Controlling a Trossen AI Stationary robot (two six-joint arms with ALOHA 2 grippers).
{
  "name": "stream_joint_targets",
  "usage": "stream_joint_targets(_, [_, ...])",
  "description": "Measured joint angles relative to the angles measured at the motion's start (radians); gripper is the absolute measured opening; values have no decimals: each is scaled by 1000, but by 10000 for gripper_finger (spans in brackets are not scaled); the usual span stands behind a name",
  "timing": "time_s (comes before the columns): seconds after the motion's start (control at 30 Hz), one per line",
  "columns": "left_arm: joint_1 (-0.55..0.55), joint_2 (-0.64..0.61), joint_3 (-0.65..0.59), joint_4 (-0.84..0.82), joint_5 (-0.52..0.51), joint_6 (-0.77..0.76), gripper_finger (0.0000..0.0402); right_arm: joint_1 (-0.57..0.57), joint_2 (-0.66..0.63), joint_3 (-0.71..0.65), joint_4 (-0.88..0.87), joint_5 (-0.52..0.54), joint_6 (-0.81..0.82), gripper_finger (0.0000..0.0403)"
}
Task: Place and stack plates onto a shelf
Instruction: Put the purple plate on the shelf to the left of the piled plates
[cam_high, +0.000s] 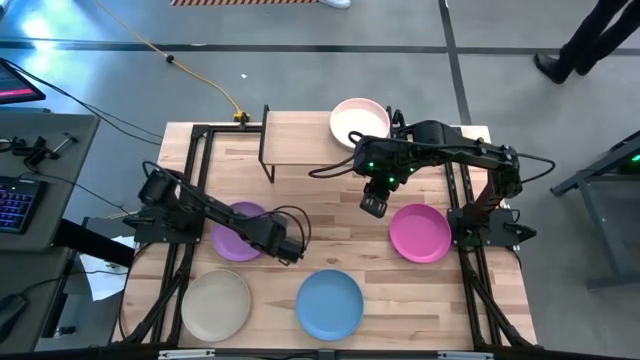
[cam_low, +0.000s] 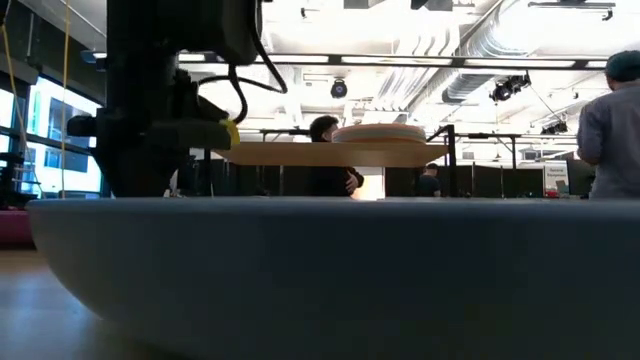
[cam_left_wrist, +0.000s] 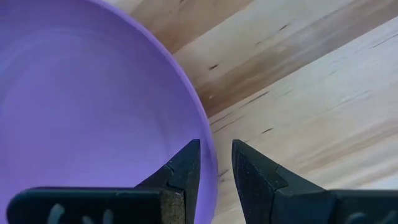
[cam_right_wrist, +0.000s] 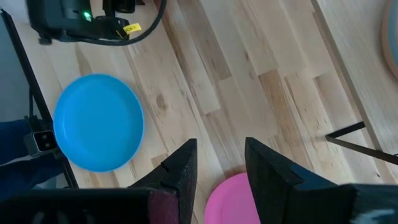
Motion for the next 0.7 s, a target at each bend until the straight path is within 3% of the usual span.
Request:
stream_joint_targets(0.4, [0,27,0,0,10,21,79,0,0,0,0,0,-1,114])
stream_joint_targets(0.7, [-1,28,0,-14,12,72,8,0,0,0,0,0,-3,114])
